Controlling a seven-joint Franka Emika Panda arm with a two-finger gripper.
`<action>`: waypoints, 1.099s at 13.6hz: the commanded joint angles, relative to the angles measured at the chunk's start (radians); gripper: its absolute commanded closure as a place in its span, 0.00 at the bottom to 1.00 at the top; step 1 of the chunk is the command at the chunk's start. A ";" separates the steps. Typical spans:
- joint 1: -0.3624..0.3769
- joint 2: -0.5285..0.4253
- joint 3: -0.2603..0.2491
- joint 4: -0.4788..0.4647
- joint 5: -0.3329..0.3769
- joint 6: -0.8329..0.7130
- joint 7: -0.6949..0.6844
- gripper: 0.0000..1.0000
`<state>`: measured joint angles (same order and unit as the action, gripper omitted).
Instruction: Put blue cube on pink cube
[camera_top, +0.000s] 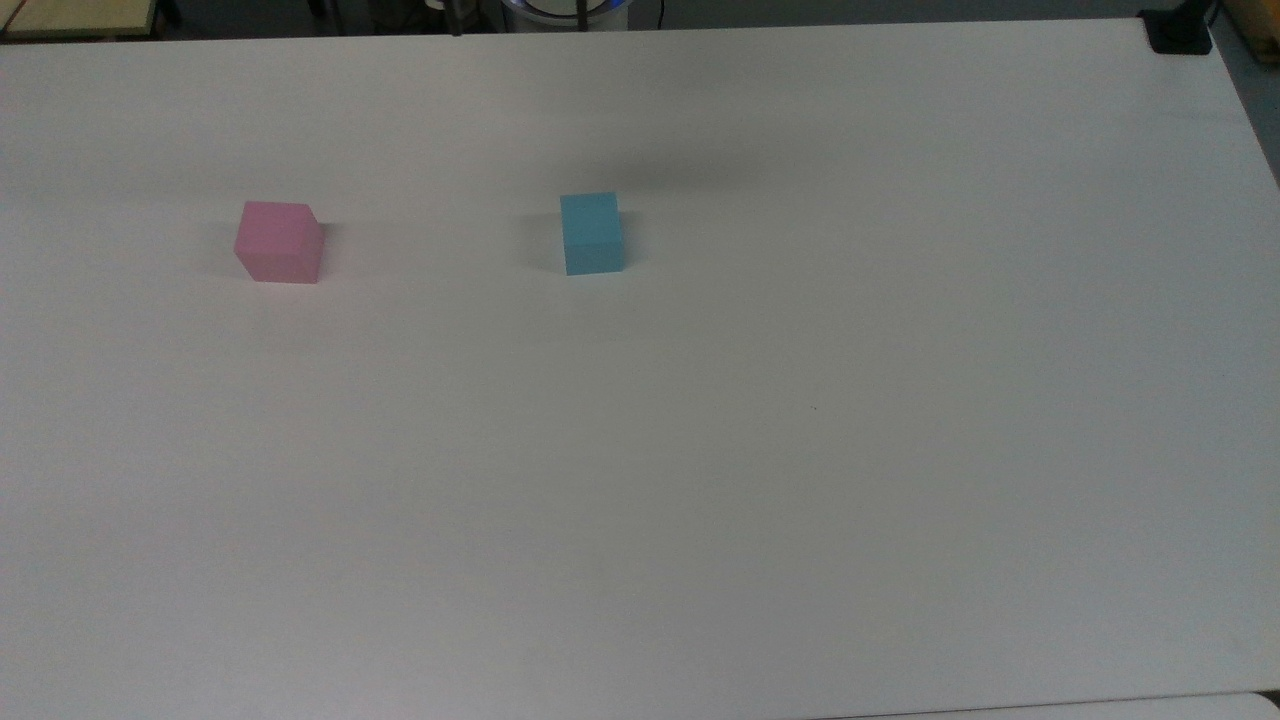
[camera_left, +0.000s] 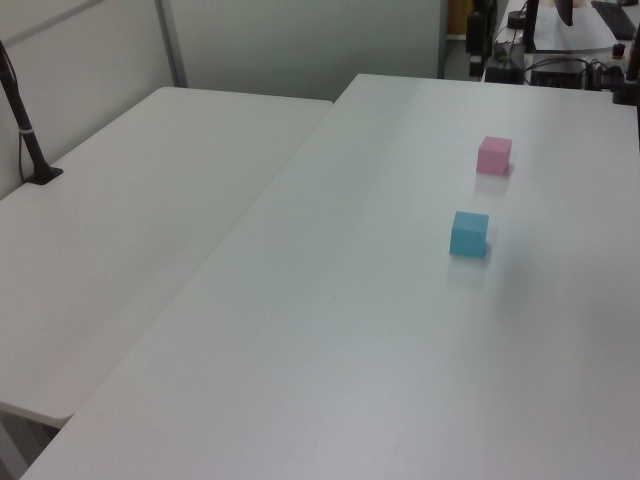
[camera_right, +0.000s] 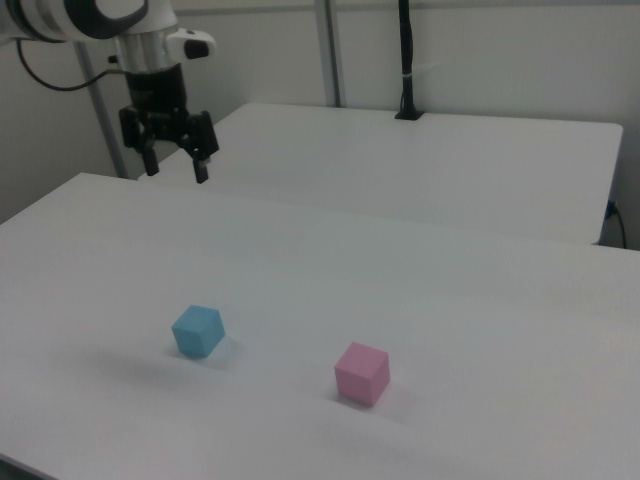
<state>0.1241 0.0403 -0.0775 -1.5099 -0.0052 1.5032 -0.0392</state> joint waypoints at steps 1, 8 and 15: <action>0.098 -0.066 -0.010 -0.099 0.005 0.020 0.080 0.00; 0.132 -0.142 -0.010 -0.459 0.002 0.321 0.082 0.00; 0.120 -0.039 -0.011 -0.681 0.002 0.692 0.154 0.00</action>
<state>0.2382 -0.0160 -0.0823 -2.1664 -0.0053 2.1392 0.0465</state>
